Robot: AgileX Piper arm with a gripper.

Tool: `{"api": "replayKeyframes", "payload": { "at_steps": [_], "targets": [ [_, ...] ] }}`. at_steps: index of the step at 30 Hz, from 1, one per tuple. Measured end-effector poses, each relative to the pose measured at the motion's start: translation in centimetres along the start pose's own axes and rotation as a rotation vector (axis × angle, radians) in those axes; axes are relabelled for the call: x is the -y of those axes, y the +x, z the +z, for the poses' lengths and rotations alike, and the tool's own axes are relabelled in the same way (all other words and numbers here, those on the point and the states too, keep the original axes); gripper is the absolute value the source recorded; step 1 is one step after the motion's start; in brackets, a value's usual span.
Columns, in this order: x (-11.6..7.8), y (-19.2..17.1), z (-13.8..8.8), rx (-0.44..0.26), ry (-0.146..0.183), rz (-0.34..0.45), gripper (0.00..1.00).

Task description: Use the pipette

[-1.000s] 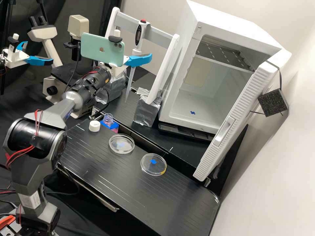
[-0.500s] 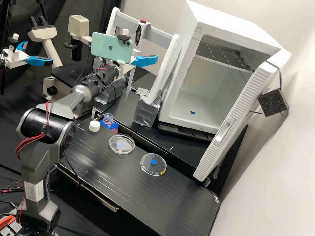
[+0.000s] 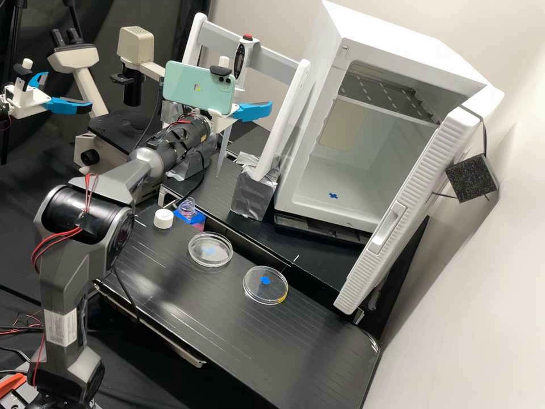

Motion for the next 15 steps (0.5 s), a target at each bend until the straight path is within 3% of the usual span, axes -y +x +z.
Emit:
{"api": "replayKeyframes", "payload": {
  "at_steps": [15],
  "targets": [
    [-0.08,0.02,0.07,-0.002,0.043,0.002,0.0]
  ]
}}
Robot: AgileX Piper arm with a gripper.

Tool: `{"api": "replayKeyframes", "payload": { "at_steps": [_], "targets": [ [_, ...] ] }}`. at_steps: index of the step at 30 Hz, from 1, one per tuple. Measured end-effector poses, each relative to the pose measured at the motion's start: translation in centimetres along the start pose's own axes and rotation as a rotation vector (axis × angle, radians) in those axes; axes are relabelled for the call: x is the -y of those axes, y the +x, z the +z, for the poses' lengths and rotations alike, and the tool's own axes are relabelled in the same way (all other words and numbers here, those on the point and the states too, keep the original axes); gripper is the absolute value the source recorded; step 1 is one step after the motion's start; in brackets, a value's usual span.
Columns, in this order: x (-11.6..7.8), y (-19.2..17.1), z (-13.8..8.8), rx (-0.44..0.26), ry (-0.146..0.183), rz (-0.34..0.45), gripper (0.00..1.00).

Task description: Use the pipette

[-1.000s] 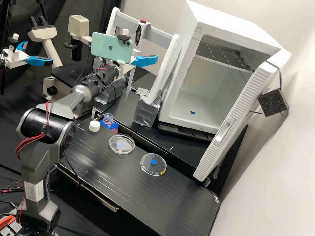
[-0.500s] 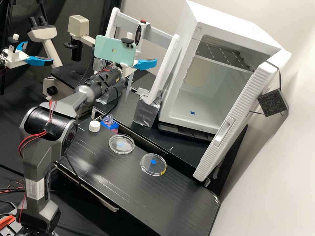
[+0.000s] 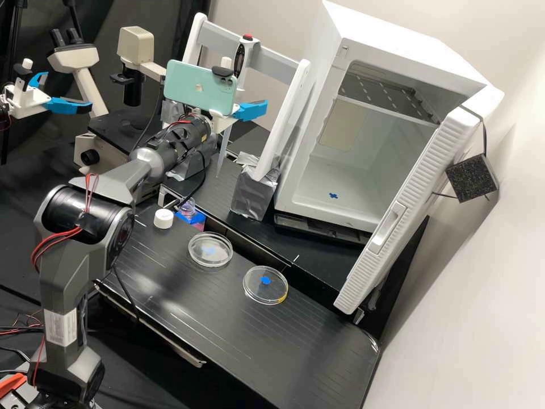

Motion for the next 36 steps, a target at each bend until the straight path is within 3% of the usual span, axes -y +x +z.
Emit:
{"api": "replayKeyframes", "payload": {
  "at_steps": [14,36],
  "targets": [
    [-0.8,-0.6,-0.5,-0.017,-0.001,0.017,0.0],
    [-0.4,-0.8,-1.1,-0.032,-0.006,0.002,0.0]
  ]
}}
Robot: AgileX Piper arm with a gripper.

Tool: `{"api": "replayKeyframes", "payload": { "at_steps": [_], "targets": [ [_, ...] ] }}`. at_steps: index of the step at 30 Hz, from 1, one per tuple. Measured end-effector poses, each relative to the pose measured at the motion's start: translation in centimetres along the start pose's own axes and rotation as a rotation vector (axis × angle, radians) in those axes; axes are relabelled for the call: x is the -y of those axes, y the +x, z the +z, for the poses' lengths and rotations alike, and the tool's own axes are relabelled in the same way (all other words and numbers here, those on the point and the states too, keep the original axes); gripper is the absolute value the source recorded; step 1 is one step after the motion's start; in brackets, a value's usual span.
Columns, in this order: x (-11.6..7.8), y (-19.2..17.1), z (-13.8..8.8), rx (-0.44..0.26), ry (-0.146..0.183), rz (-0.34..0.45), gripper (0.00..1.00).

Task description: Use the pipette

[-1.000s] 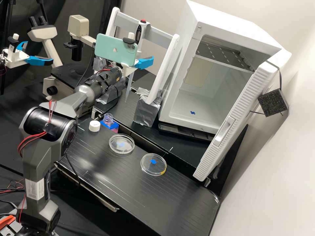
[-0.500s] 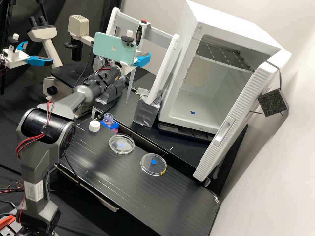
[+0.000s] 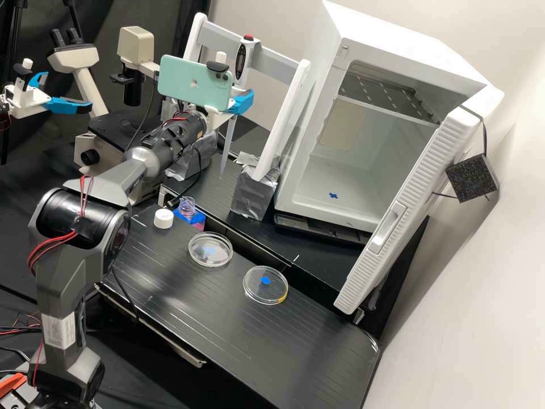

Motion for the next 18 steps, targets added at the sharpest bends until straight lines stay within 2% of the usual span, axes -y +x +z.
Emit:
{"api": "replayKeyframes", "payload": {
  "at_steps": [2,7,18],
  "targets": [
    [0.03,-0.01,-0.04,-0.001,-0.012,-0.001,0.0],
    [0.05,-0.01,0.0,0.006,0.002,-0.001,0.0],
    [-0.08,-0.16,-0.49,0.005,0.004,-0.014,0.0]
  ]
}}
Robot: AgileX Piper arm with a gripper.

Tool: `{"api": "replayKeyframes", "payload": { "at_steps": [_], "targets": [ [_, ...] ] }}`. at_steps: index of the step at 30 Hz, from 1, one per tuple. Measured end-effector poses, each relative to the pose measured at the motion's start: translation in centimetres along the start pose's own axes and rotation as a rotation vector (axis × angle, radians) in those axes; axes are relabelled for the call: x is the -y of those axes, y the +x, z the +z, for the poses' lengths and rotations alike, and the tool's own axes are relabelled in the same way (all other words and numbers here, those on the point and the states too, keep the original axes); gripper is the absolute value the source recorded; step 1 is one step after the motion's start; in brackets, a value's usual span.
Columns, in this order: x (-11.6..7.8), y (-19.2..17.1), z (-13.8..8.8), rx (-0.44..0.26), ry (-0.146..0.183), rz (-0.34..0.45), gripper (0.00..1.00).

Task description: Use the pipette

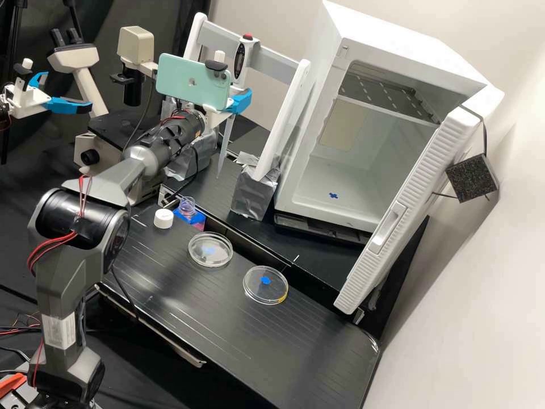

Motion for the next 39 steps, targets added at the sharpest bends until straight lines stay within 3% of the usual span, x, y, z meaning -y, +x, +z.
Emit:
{"api": "replayKeyframes", "payload": {
  "at_steps": [10,18,27,39],
  "targets": [
    [-0.7,-0.4,-0.7,-0.018,0.012,-0.02,0.0],
    [-2.0,-0.4,-1.2,-0.034,0.047,0.014,0.0],
    [-3.0,-1.6,-0.6,-0.035,0.165,0.045,0.0],
    [-2.8,-7.4,1.9,-0.064,0.28,0.11,0.0]
  ]
}}
